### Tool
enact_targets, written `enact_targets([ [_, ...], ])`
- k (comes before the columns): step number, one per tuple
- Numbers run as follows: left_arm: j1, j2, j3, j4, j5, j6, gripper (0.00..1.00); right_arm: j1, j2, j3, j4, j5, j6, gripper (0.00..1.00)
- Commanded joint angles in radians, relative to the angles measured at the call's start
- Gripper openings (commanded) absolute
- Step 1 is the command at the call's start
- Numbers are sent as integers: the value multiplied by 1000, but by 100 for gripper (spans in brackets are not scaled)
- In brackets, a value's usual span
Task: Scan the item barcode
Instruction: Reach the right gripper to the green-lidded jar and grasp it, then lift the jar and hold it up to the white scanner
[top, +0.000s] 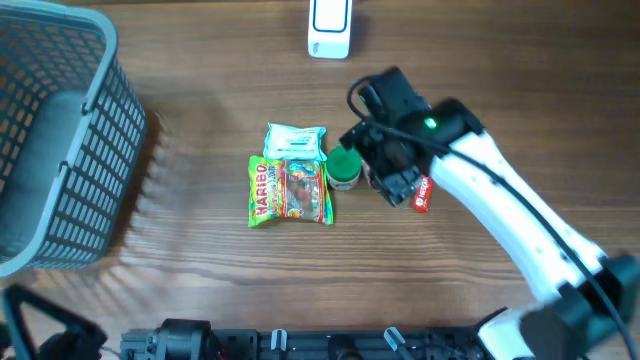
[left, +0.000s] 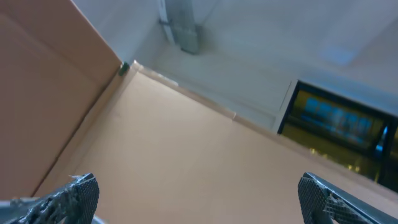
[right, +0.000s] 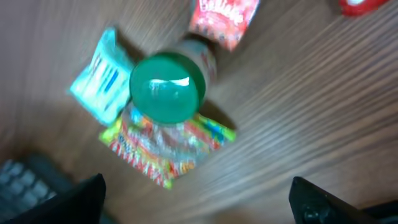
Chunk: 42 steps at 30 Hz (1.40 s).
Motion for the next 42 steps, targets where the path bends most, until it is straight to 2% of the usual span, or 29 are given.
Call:
enact_targets([
  [1, 6, -12, -21, 8, 42, -18, 100, 2, 141, 114, -37, 58, 53, 94],
  [8, 6, -12, -21, 25, 42, -18, 100, 2, 253, 145, -45, 21, 195, 99],
  [16, 6, -12, -21, 25, 42, -18, 100, 3, 333, 145, 75, -117, 190, 99],
  [32, 6, -12, -21, 26, 42, -18, 100, 3, 494, 125, 90, -109, 225, 99],
  [34, 6, -12, -21, 26, 42, -18, 100, 3, 496, 114, 90, -109, 237, 94],
  [37, 6, -12, -21, 27, 42, -18, 100, 5, 496, 105, 89, -109, 232, 96],
  [42, 6, -12, -21, 34, 42, -18, 100, 18, 497, 105, 95, -56, 233, 93],
])
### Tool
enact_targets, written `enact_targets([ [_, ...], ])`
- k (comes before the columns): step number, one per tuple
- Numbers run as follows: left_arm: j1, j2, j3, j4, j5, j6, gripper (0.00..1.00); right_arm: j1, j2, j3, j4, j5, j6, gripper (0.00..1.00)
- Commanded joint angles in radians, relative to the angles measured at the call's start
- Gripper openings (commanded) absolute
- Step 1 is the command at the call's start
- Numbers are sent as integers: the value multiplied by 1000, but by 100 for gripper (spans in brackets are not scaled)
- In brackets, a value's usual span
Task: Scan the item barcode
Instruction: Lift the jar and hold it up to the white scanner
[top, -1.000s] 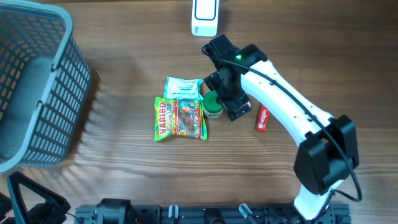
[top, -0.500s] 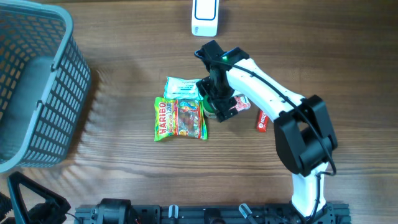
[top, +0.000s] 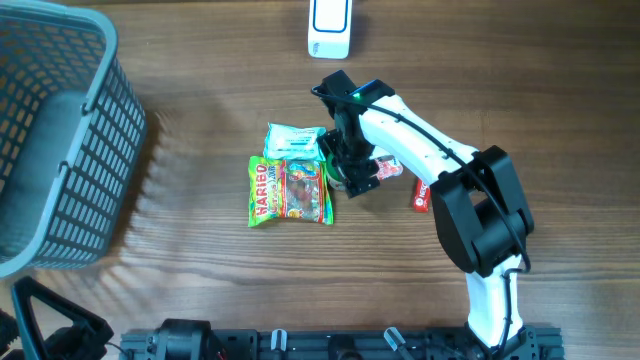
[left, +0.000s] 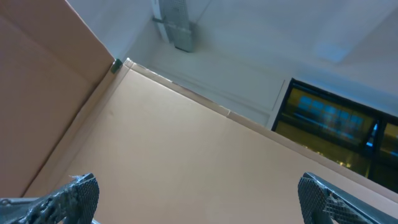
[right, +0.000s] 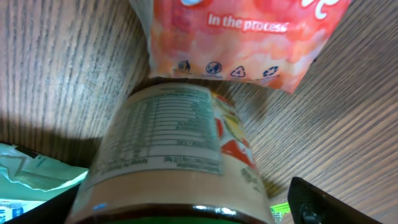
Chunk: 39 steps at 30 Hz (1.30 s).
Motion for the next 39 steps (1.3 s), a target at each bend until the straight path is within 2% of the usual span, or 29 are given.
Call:
enact_targets([
  [1, 6, -11, -2, 8, 16, -13, 100, 26, 34, -16, -3, 94, 23, 93],
  [7, 6, -11, -1, 26, 16, -13, 100, 43, 71, -16, 4, 105, 23, 93],
  [11, 6, -11, -1, 34, 16, -13, 100, 43, 94, -16, 0, 88, 2, 79],
  [12, 6, -11, -1, 33, 16, -13, 100, 43, 97, -16, 1, 80, -16, 73],
  [14, 6, -11, -1, 33, 16, -13, 100, 42, 97, -16, 2, 73, -58, 70],
  [16, 6, -11, -1, 31, 16, -13, 100, 42, 97, -16, 2, 78, -126, 61],
  [24, 6, -11, -1, -25, 16, -13, 100, 39, 70, 20, -27, 85, -386, 59],
  [31, 6, -11, -1, -91, 16, -13, 100, 39, -90, 58, -143, 81, -569, 59],
  [39, 6, -11, -1, -315, 16, -13, 100, 39, -273, 58, -371, 82, -671, 57],
])
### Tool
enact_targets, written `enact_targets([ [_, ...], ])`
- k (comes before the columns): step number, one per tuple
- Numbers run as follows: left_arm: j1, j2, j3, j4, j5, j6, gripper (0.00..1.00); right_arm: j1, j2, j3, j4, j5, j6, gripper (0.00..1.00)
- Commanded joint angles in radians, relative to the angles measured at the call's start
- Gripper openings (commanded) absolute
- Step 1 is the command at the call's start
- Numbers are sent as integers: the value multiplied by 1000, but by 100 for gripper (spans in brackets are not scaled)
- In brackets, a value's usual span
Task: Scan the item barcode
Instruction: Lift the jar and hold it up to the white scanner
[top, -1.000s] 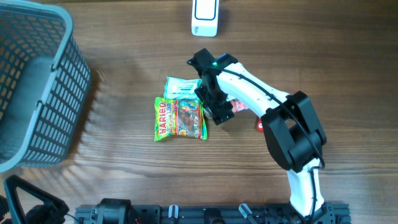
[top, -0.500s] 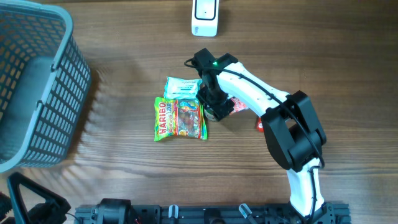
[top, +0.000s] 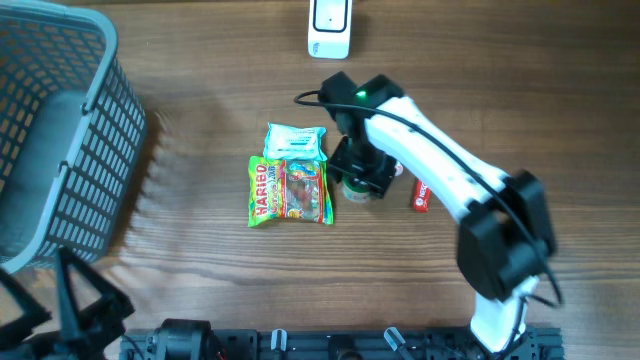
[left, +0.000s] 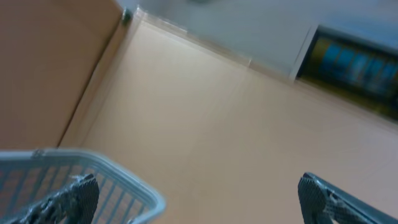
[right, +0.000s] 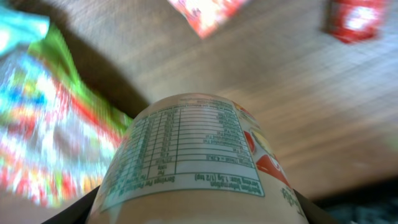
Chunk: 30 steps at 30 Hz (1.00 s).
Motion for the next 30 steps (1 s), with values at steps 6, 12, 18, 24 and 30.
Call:
enact_targets([
  [6, 3, -11, -27, -230, 40, -204, 100, 3, -204, 29, -121, 19, -177, 57],
  [12, 3, -11, -250, -119, 53, -320, 100, 3, -260, 29, -108, 49, -174, 57],
  [18, 3, -11, -549, 106, 55, -314, 100, 6, -261, 28, -55, 208, -174, 51],
  [24, 3, -11, -669, 166, 64, -317, 100, 6, -257, 23, 174, 356, -177, 52],
  [30, 3, -11, -670, 118, 64, -317, 100, 6, -253, -80, 590, 505, -266, 53],
])
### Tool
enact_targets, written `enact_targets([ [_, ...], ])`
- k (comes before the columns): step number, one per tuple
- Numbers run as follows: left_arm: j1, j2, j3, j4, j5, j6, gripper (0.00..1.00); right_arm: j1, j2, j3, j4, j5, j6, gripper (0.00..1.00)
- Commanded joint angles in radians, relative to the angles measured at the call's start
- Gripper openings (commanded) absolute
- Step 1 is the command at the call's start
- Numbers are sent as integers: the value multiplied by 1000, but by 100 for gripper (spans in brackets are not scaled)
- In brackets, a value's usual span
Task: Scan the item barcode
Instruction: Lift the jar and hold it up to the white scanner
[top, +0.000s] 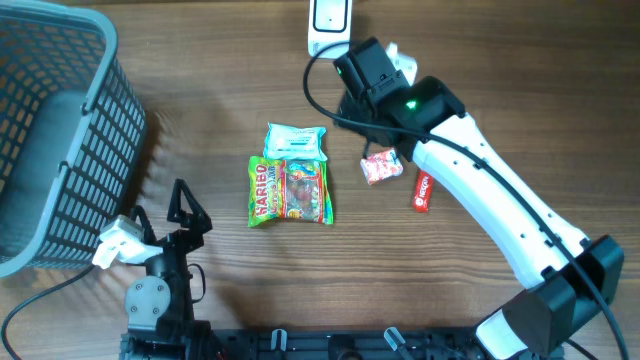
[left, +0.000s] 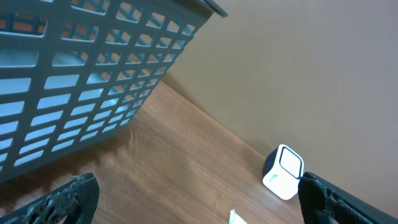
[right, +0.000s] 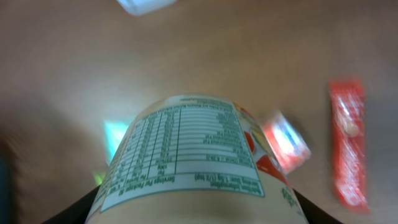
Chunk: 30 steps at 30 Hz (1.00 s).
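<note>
A jar with a nutrition label (right: 193, 155) fills the right wrist view, and my right gripper (right: 196, 213) is shut on it. In the overhead view that gripper (top: 375, 72) hangs just in front of the white scanner (top: 331, 28) at the far edge and hides most of the jar. The scanner is a blur at the top of the right wrist view (right: 144, 5). My left gripper (top: 186, 212) stands open near the front left with nothing between its fingers (left: 74, 200). It faces the scanner (left: 283, 172).
A grey basket (top: 50, 130) fills the left side. A Haribo bag (top: 290, 190), a teal and white packet (top: 296, 140), a small red packet (top: 382, 167) and a red stick pack (top: 422, 190) lie mid-table.
My right gripper has moved with the jar from beside the Haribo bag to the far edge by the scanner. The left arm has come into the overhead view, now facing the basket and scanner.
My right gripper hung open above the green-lidded jar standing by the Haribo bag. Then it was down around the jar. A second ago it was shut on the jar beside the bag, and now it holds the jar by the scanner.
</note>
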Motion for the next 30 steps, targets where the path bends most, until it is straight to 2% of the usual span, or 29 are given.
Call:
enact_targets([
  [1, 3, -9, 0, -34, 9, -13, 100, 5, -10, -81, 238, 149, -143, 53],
  [5, 3, -9, 0, -98, 9, -14, 100, 5, 34, -134, 510, 171, -325, 57],
  [11, 3, -9, 0, -206, 8, -13, 100, 3, 156, -135, 790, 264, -466, 57],
  [16, 3, -9, 0, -273, 8, -13, 100, 0, 268, -135, 1037, 309, -602, 54],
  [22, 3, -9, 0, -416, 8, -13, 100, -10, 425, -135, 1422, 385, -740, 51],
  [26, 3, -9, 1, -426, 8, -13, 100, -31, 495, -133, 1567, 384, -758, 50],
  [30, 3, -9, 1, -426, 8, -13, 100, -64, 553, -101, 1602, 326, -756, 48],
])
